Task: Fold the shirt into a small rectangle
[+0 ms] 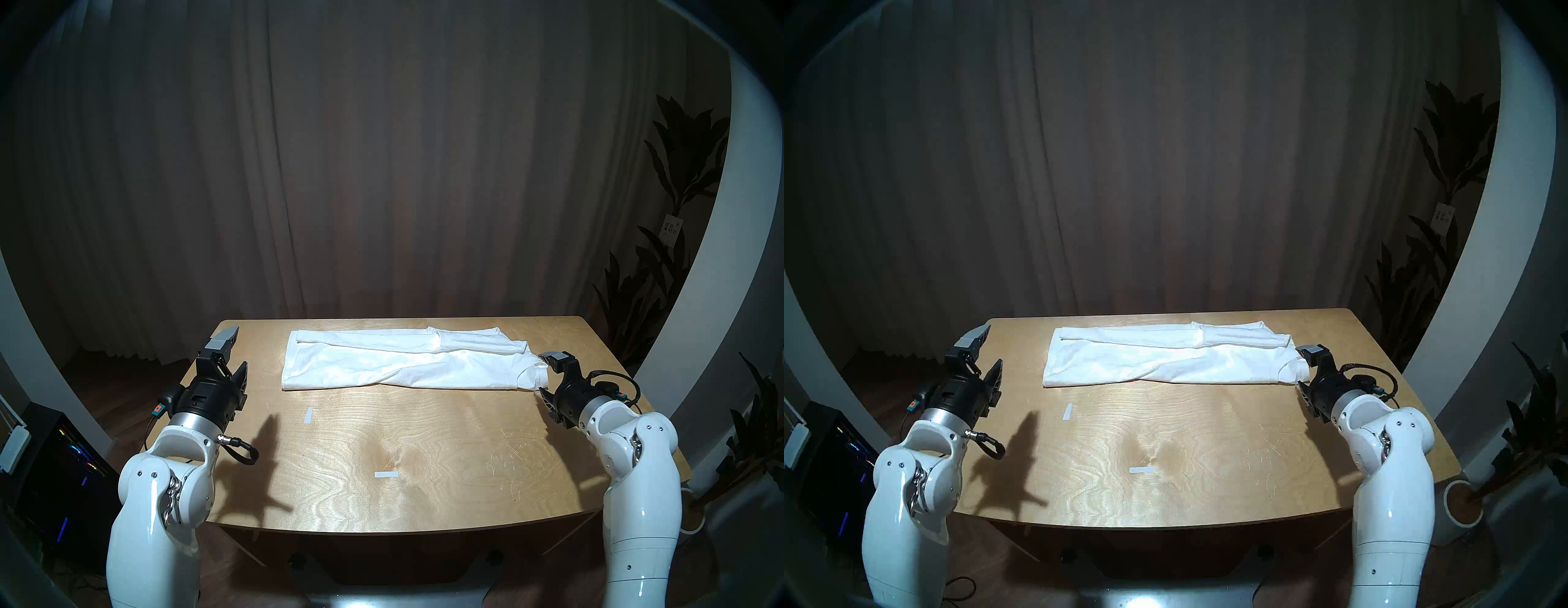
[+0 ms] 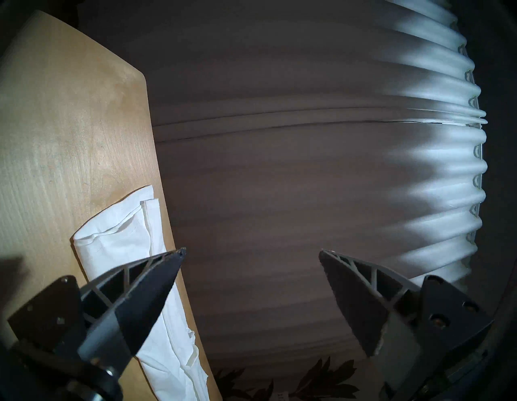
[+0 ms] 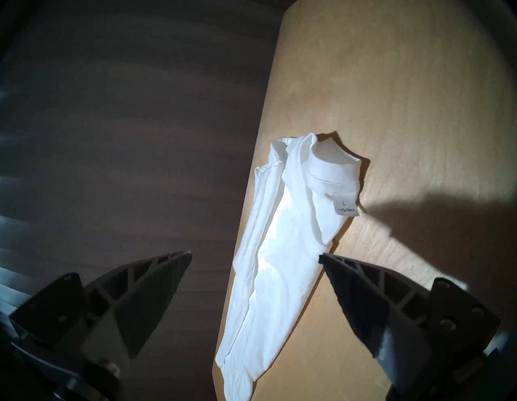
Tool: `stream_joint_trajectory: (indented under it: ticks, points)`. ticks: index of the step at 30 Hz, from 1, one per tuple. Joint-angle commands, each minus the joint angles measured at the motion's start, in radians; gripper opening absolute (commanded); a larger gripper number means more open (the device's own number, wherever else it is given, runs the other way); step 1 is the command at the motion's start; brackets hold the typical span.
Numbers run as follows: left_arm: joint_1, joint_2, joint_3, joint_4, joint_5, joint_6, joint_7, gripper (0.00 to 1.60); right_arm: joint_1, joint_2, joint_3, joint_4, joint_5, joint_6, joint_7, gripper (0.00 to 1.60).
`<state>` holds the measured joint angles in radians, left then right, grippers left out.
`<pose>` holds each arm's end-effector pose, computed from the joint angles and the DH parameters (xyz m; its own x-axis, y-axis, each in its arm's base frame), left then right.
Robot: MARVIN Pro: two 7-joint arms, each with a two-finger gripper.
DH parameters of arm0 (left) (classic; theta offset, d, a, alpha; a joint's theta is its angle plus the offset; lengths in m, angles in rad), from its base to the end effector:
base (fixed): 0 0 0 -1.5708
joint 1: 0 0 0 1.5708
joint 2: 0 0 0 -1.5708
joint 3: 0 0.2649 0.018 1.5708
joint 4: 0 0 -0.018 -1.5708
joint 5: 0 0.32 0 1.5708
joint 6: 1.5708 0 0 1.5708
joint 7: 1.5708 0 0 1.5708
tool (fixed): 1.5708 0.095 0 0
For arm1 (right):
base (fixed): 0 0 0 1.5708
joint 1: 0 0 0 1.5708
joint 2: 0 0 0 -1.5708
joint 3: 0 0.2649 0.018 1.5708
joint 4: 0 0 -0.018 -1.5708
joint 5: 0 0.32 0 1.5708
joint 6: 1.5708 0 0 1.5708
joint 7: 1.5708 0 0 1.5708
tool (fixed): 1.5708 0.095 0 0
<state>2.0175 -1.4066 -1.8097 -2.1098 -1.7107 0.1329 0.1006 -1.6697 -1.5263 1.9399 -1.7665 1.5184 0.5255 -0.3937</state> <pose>0.3151 0.0892 -0.2184 0.0012 0.9922 0.1248 -0.0115 -0.1248 0.9921 0.3789 -0.1221 -0.2771 0.1567 -0.9728 0.1708 -0.3177 -0.2134 -0.9239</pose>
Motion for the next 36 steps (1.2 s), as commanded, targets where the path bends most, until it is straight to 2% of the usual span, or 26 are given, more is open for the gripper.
stream_joint_trajectory:
  ticks: [1,8,14,22,36]
  points:
    - [0.014,-0.011,-0.005,-0.045,0.054,-0.048,0.034,1.60,0.056,-0.007,-0.026,0.051,-0.097,-0.114,0.125,1.60]
    - [-0.038,0.000,0.014,-0.009,0.051,-0.034,0.073,1.60,0.003,-0.009,-0.016,0.047,-0.131,-0.156,0.210,1.60]
    - [-0.072,0.017,0.037,0.005,0.053,-0.021,0.129,1.60,-0.019,-0.027,0.007,0.053,-0.128,-0.175,0.203,1.60]
    - [-0.129,0.018,0.046,0.011,0.055,-0.028,0.207,1.60,0.045,-0.022,0.014,0.128,-0.138,-0.199,0.199,1.60]
    - [-0.174,0.008,0.085,0.021,0.079,-0.054,0.281,1.60,0.158,0.018,-0.032,0.278,-0.192,-0.218,0.196,1.60]
